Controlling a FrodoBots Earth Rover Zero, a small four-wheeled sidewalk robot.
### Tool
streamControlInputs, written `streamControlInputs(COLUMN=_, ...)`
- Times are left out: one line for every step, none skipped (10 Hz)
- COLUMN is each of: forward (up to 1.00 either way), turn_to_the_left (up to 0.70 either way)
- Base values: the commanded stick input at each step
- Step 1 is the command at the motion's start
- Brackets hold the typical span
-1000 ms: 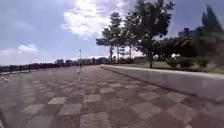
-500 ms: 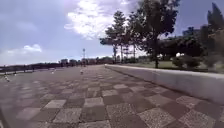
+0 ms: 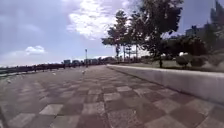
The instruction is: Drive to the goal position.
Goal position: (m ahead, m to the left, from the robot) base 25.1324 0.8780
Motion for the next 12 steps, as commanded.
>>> streamControlInputs(forward=0.45, turn_to_the_left=0.0)
streamControlInputs(forward=0.45, turn_to_the_left=0.0)
streamControlInputs(forward=0.45, turn_to_the_left=0.06)
streamControlInputs(forward=0.45, turn_to_the_left=0.17)
streamControlInputs(forward=0.45, turn_to_the_left=0.27)
streamControlInputs(forward=0.45, turn_to_the_left=0.27)
streamControlInputs(forward=0.45, turn_to_the_left=0.27)
streamControlInputs(forward=0.45, turn_to_the_left=0.27)
streamControlInputs(forward=0.45, turn_to_the_left=0.27)
streamControlInputs(forward=0.45, turn_to_the_left=0.27)
streamControlInputs(forward=0.45, turn_to_the_left=0.27)
streamControlInputs(forward=0.45, turn_to_the_left=0.27)
